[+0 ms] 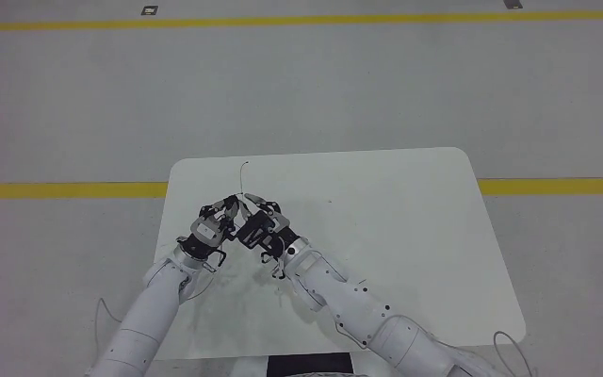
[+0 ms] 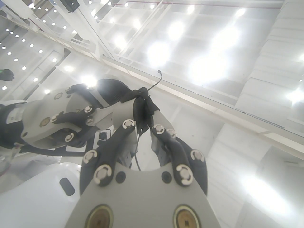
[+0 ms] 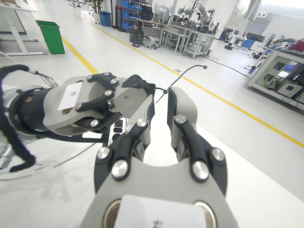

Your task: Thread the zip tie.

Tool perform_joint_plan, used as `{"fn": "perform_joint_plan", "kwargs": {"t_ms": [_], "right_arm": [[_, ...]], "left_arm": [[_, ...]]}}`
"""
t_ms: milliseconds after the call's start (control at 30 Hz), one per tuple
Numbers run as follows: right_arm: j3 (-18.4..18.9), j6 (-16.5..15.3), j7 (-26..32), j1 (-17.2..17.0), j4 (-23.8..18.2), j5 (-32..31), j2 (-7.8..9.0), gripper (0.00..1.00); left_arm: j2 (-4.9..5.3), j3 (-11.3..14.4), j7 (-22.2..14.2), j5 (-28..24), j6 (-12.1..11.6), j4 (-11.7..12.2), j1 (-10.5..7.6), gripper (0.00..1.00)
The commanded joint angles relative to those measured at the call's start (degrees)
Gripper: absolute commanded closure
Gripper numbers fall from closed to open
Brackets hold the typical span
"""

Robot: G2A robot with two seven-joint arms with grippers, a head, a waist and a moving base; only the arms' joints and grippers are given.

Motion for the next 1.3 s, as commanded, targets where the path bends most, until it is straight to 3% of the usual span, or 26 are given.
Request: {"fn": "perform_joint_plan", "kwargs": {"t_ms": [0, 67, 1267], "right_arm": [[0.05, 0.05, -0.1, -0.06, 0.21, 0.0, -0.08, 0.91], [0.14, 0.15, -0.21, -0.12, 0.36, 0.0, -0.16, 1.0], [1.84, 1.11, 0.09, -2.22, 0.06, 0.0, 1.37, 1.0]], "left_arm": [[0.0, 0.0, 0.0, 0.0, 0.0, 0.0, 0.0, 1.0], [0.0, 0.0, 0.0, 0.0, 0.0, 0.0, 0.0, 1.0], [0.0, 0.0, 0.0, 0.0, 0.0, 0.0, 0.0, 1.0]]}}
